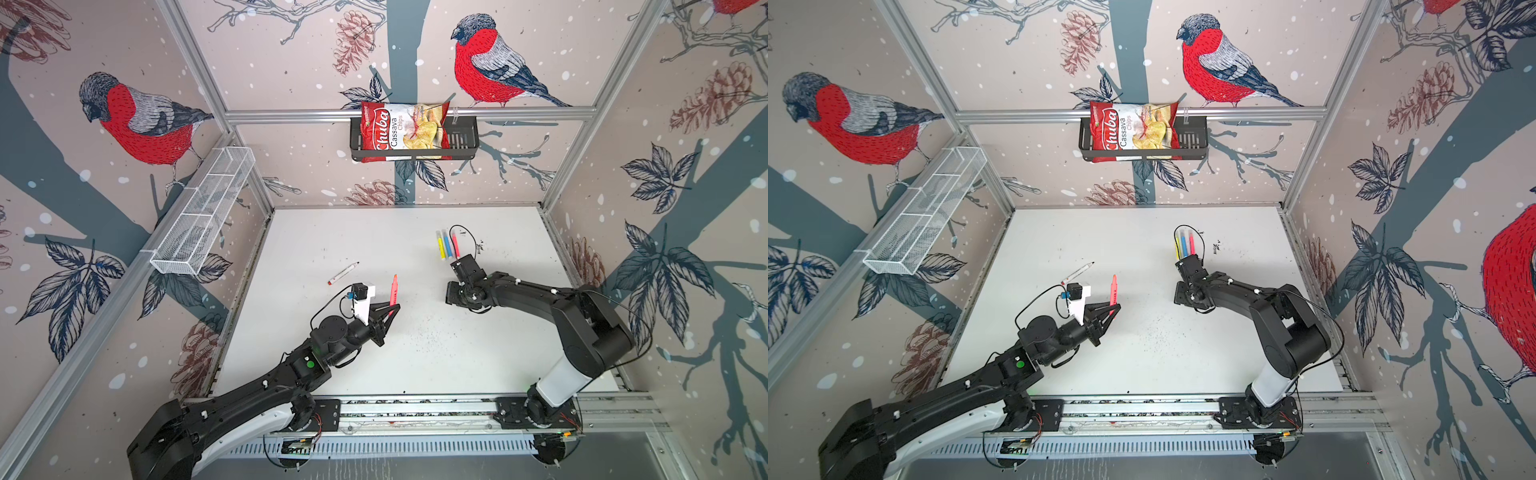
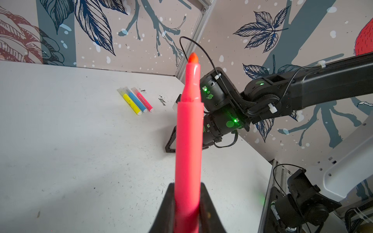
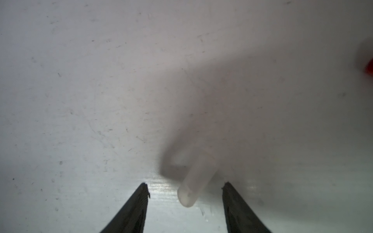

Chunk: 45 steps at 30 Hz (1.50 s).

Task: Insert the pens into the pen caps
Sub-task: 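Close the right gripper on the translucent cap and lift it, then carry the translucent cap to the pink highlighter tip held by the left gripper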

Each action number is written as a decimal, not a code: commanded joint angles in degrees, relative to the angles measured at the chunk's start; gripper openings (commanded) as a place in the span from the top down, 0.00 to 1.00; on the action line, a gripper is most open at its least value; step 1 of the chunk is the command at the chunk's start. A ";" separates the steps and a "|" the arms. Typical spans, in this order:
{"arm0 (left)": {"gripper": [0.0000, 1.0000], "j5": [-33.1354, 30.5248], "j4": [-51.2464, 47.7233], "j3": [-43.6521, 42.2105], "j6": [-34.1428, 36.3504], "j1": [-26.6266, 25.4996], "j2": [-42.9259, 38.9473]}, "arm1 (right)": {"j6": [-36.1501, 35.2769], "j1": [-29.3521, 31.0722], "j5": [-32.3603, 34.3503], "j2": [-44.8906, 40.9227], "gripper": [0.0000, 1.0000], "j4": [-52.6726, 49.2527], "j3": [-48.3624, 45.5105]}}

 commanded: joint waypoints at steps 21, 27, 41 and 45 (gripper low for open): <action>0.98 -0.38 -0.73 -0.88 -0.41 0.15 -2.50 | -1.35 0.79 -0.49 4.28 0.63 0.04 3.41; 0.98 -0.14 -0.84 -0.64 -0.52 0.08 -2.50 | -2.58 1.35 -0.24 3.88 0.68 -1.17 3.18; 0.98 2.51 1.64 0.31 -0.39 0.04 0.58 | -7.39 1.95 -19.85 -14.58 0.86 10.84 0.22; 0.98 5.38 5.50 0.54 -2.05 -0.18 4.80 | -6.26 1.62 -28.37 -25.70 0.86 22.56 -3.97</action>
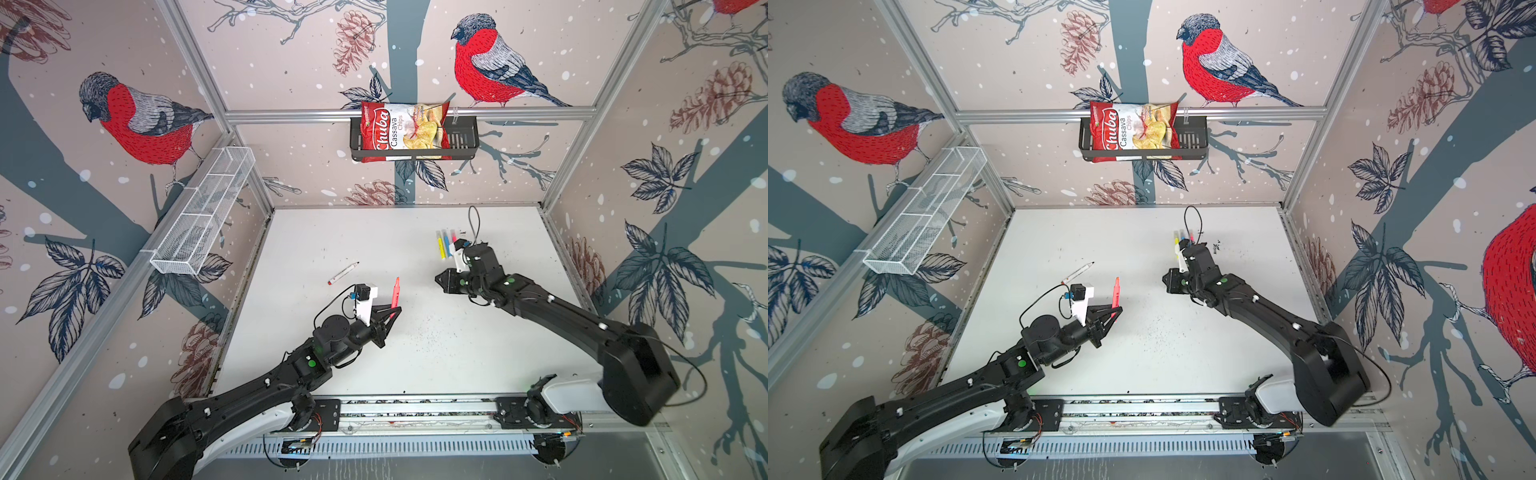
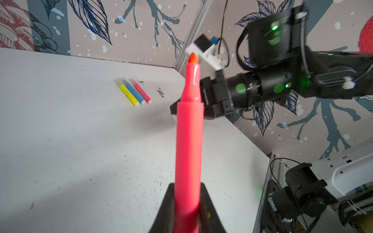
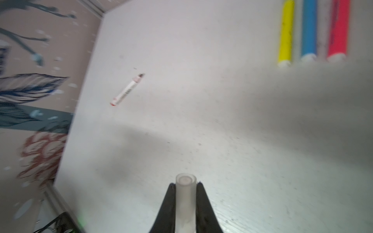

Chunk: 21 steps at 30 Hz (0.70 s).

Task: Insert the pens into the pen caps
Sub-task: 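Carry the translucent cap to the pink highlighter tip held by the left gripper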

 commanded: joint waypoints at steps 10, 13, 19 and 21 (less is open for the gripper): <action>0.98 1.01 17.51 2.65 -2.76 -8.92 13.31 | 3.72 -0.80 -10.70 -19.98 0.87 27.67 -9.50; 0.98 0.91 19.77 3.61 -3.09 -10.31 15.53 | 5.54 -0.76 -12.06 -20.93 0.87 31.03 -11.18; 0.98 1.53 21.04 5.47 -3.23 -11.11 17.54 | 9.02 -0.36 -13.98 -22.09 0.87 37.87 -14.90; 0.98 1.39 21.25 5.68 -3.23 -11.08 17.56 | 9.63 -0.18 -13.98 -22.46 0.87 38.91 -15.68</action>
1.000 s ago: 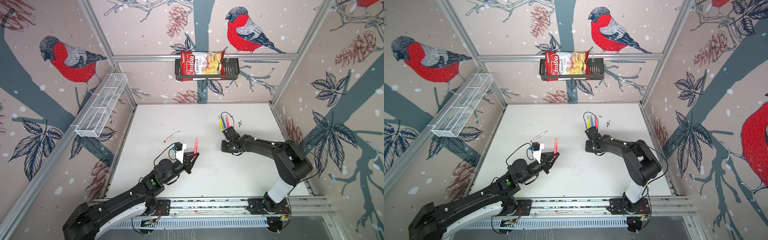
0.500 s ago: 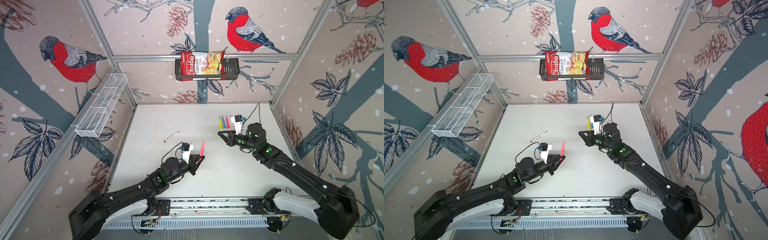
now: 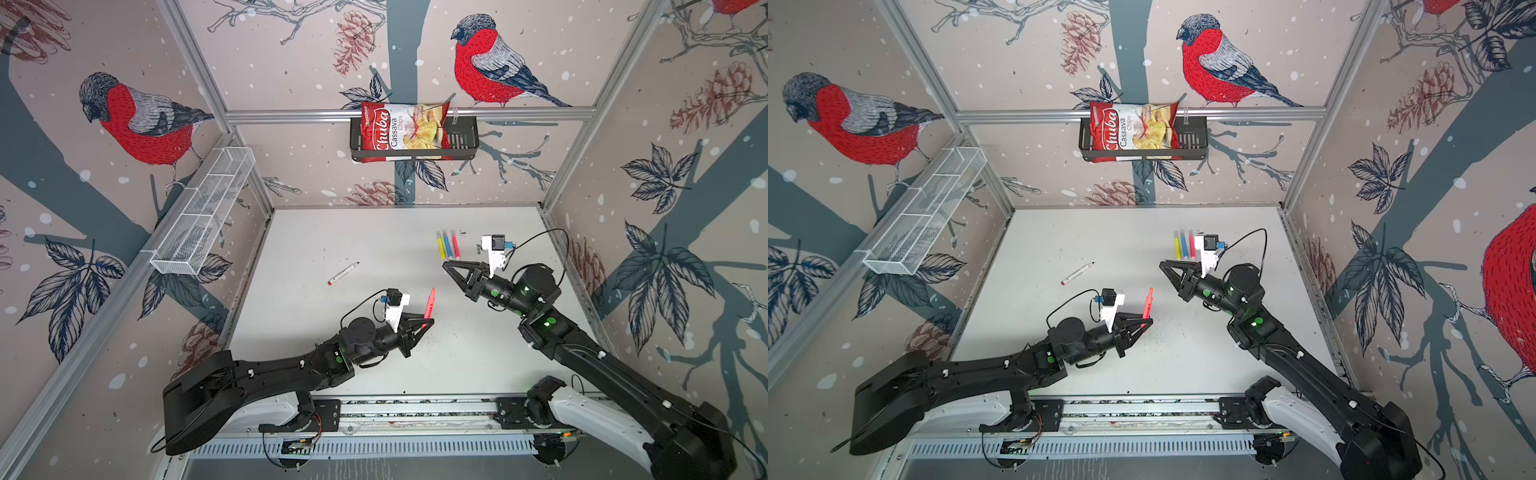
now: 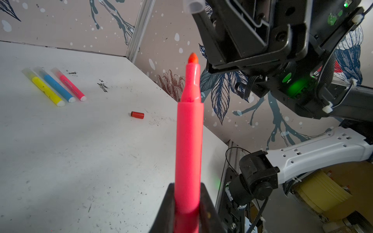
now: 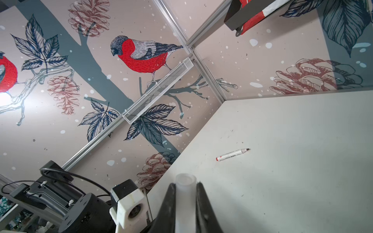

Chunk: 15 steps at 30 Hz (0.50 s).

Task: Insert the pens into the pen caps
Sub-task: 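Carry the translucent cap to the pink highlighter tip held by the left gripper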

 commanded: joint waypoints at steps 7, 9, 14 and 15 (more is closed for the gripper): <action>0.98 0.59 4.89 1.19 -0.65 -0.13 1.20 | 2.87 1.77 -1.79 -0.82 0.86 8.98 -2.34; 0.98 0.63 5.39 1.06 -0.92 -0.13 1.16 | 2.75 2.23 -1.58 -0.73 0.86 9.09 -2.34; 0.98 0.61 5.10 1.37 -0.84 -0.14 0.77 | 2.71 3.30 -1.05 -0.38 0.86 9.90 -2.42; 0.98 0.61 5.14 1.52 -0.88 -0.13 0.69 | 2.70 3.63 -0.98 -0.22 0.86 10.09 -2.51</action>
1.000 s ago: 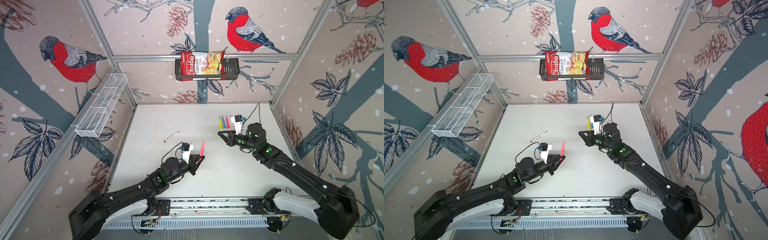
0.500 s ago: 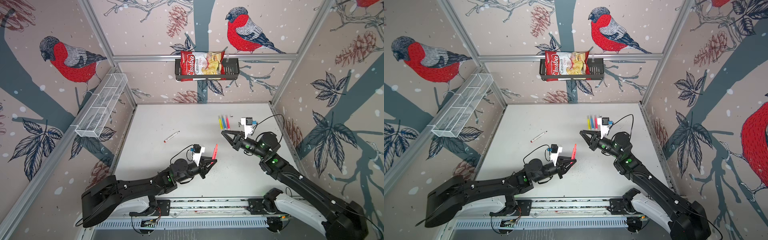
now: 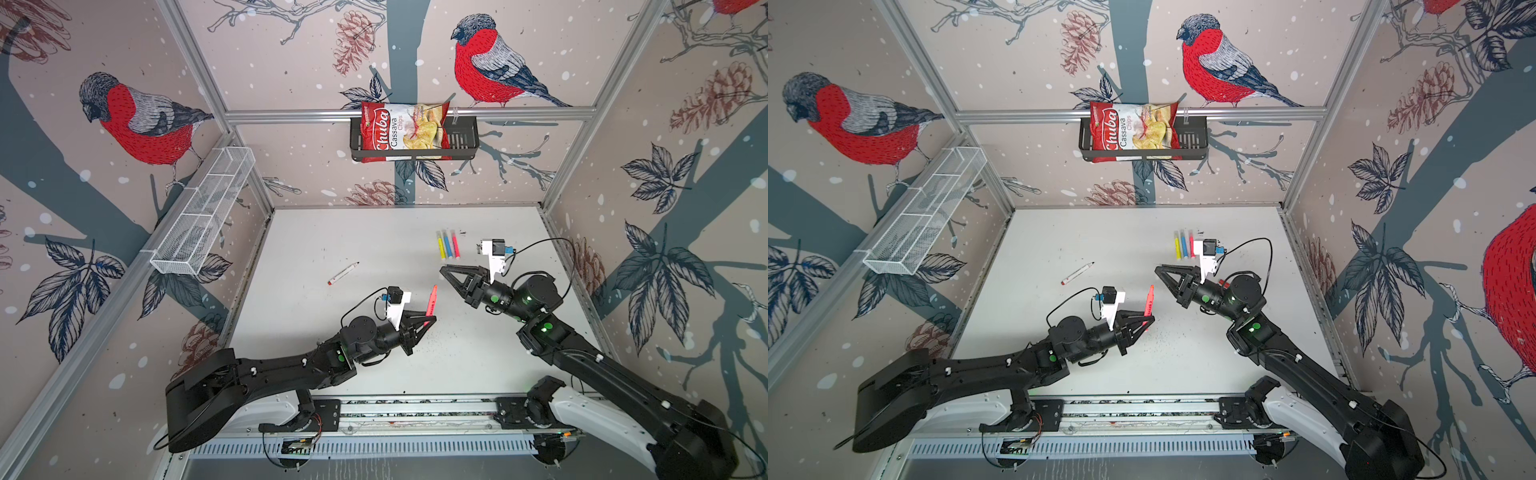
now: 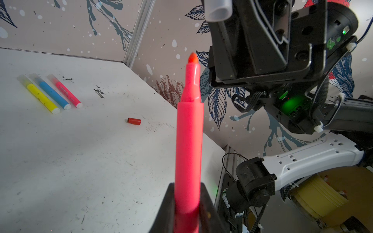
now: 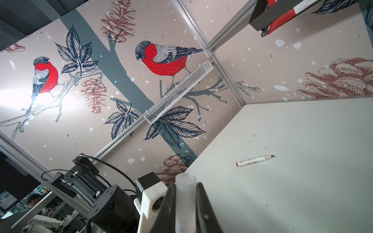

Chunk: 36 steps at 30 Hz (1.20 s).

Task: Insert the pens into the pen caps
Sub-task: 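Carry the translucent cap to the pink highlighter tip held by the left gripper, then push the translucent cap down onto the pink highlighter tip with the right gripper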

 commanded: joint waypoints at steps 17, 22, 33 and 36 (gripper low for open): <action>0.98 0.33 3.17 0.56 -0.49 -0.05 -1.81 | -0.48 3.57 1.55 2.00 0.87 4.22 -0.53; 0.98 0.25 2.80 0.54 -0.33 -0.05 -2.42 | -0.43 3.66 2.03 1.96 0.87 4.80 -1.07; 0.98 0.06 3.23 0.82 -0.94 -0.05 -3.00 | -0.17 5.19 1.18 1.78 0.87 7.74 -3.08; 0.98 -0.02 3.82 1.02 -1.28 0.00 -3.02 | -0.65 6.40 1.72 1.22 0.87 8.26 -4.12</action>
